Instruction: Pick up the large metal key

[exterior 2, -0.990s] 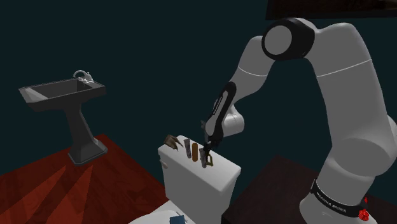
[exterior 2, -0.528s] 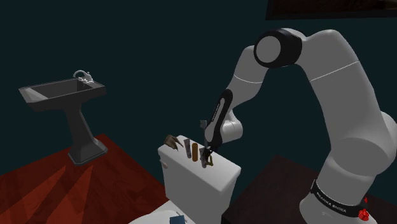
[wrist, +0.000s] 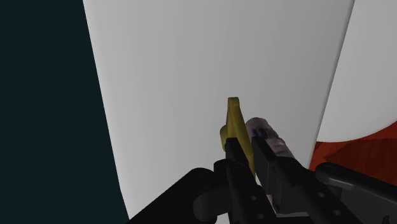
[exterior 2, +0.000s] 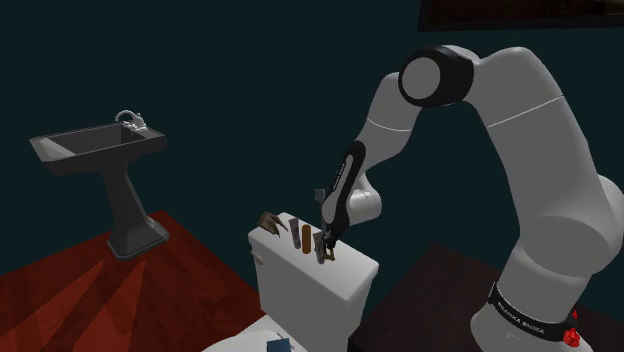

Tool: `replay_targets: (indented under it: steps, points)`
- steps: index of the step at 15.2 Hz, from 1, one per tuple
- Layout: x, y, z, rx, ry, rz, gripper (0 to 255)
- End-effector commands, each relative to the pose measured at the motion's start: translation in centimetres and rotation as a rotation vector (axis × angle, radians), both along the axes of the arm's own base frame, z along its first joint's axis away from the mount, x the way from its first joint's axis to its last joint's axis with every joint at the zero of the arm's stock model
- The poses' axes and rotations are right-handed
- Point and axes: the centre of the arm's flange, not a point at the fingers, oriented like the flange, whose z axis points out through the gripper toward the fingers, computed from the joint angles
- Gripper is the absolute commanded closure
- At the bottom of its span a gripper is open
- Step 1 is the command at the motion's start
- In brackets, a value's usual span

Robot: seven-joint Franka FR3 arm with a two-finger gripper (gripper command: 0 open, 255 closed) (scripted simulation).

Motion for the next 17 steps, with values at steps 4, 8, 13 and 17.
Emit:
replay_targets:
  steps: [4,8,13,17]
  points:
    - [0.0,0.0,1.0,0.000,0.001,0.000,255]
    - [0.0,0.0,3.1,0.000,0.001,0.000,255]
    - [0.0,0.0,5.8,0.000,0.001,0.000,255]
    - [0.0,0.0,7.9,0.000,0.001,0.000,255]
